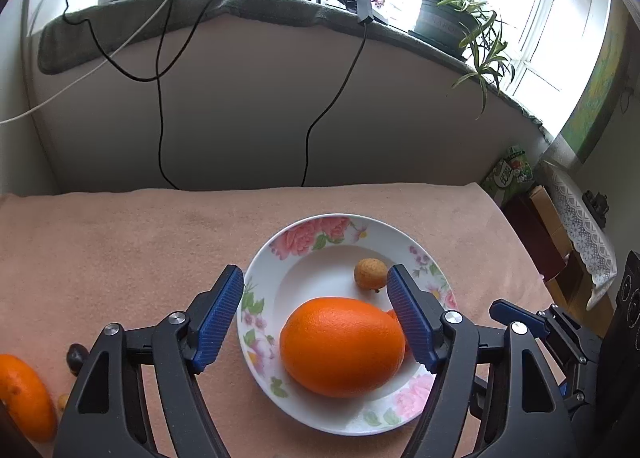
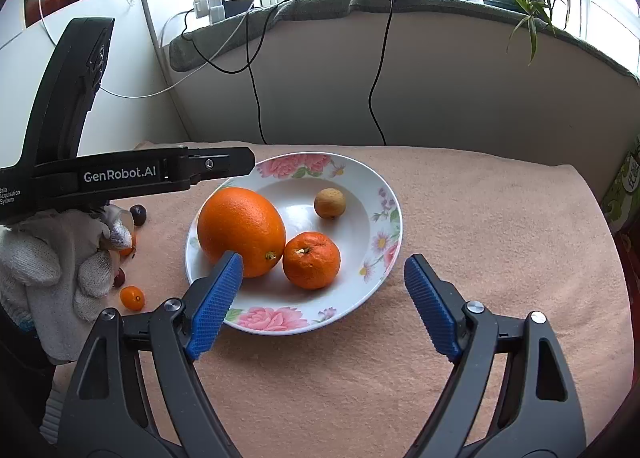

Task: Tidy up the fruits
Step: 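Carry both fruits over the plate and open both grippers to drop them, then withdraw both grippers and move the right gripper to the other large orange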

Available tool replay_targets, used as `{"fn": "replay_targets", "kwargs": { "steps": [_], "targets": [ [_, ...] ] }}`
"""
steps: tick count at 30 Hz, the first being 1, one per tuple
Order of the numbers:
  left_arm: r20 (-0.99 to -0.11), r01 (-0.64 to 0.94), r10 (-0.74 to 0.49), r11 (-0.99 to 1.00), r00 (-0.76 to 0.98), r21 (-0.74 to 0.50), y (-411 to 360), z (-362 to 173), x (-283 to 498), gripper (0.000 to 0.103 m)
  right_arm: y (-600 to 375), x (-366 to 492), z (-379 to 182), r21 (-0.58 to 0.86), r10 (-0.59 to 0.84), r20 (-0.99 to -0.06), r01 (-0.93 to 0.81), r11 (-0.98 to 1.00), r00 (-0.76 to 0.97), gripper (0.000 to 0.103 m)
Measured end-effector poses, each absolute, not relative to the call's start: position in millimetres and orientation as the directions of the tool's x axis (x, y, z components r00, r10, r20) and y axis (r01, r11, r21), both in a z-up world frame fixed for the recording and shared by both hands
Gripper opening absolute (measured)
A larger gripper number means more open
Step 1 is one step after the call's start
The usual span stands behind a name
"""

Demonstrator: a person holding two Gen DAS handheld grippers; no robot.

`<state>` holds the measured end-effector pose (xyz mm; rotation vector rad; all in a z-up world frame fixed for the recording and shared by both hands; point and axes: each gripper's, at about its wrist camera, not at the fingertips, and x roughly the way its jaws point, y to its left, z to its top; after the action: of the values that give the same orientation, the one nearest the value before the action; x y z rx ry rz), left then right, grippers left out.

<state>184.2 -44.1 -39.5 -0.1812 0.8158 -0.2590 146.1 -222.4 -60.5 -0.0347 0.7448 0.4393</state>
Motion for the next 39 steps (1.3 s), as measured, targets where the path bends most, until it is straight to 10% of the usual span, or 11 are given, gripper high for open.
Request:
{"fn": "replay_targets", "kwargs": {
  "steps": [39],
  "targets": [
    [-0.607,0.004,-0.104,0.986,0.788,-0.165,18.5,-6.2,93.4,0.08,-181.5,130.8,-40.7,0.162,0.436,-0.64,-0.443,0.882,0.633,0.093]
  ]
}}
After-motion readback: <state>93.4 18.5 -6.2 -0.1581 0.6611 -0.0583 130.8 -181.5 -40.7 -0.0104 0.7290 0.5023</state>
